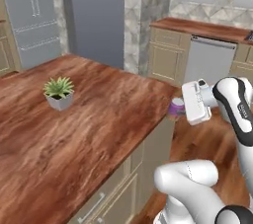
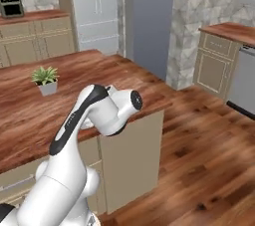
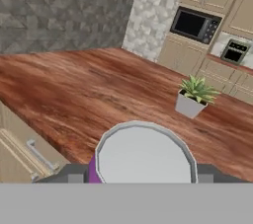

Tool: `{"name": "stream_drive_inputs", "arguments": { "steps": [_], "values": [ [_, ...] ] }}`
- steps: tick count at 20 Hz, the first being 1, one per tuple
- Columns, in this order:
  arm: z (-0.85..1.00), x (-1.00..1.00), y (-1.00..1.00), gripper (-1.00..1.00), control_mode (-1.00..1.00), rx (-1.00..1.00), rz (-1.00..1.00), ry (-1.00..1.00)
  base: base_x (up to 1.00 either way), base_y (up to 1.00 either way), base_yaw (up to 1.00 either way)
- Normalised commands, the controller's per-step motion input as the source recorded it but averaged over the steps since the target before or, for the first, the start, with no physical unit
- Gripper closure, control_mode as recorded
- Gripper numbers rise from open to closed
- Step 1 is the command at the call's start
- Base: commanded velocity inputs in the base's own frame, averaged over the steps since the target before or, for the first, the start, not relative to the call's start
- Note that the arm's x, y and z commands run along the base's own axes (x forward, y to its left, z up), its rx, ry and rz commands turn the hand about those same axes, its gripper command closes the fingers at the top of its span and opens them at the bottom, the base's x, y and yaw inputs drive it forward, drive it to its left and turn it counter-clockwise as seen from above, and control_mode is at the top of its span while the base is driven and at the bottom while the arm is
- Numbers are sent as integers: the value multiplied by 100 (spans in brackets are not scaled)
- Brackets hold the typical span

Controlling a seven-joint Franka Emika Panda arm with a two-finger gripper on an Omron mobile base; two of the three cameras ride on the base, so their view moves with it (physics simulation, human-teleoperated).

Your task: Pick the can from the counter and place it in the open cabinet.

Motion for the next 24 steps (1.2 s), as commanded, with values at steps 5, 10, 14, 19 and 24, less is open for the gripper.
{"name": "stream_drive_inputs", "arguments": {
  "steps": [5,10,14,19,24],
  "values": [
    [0,0,0,100,100,0,0,0,0,0,-62],
    [0,0,0,100,100,0,0,0,-11,3,-56],
    [0,0,0,100,100,0,0,0,-14,5,-53],
    [0,0,0,100,100,0,0,0,-9,3,-52],
    [0,0,0,100,100,0,0,0,-7,4,-52]
  ]
}}
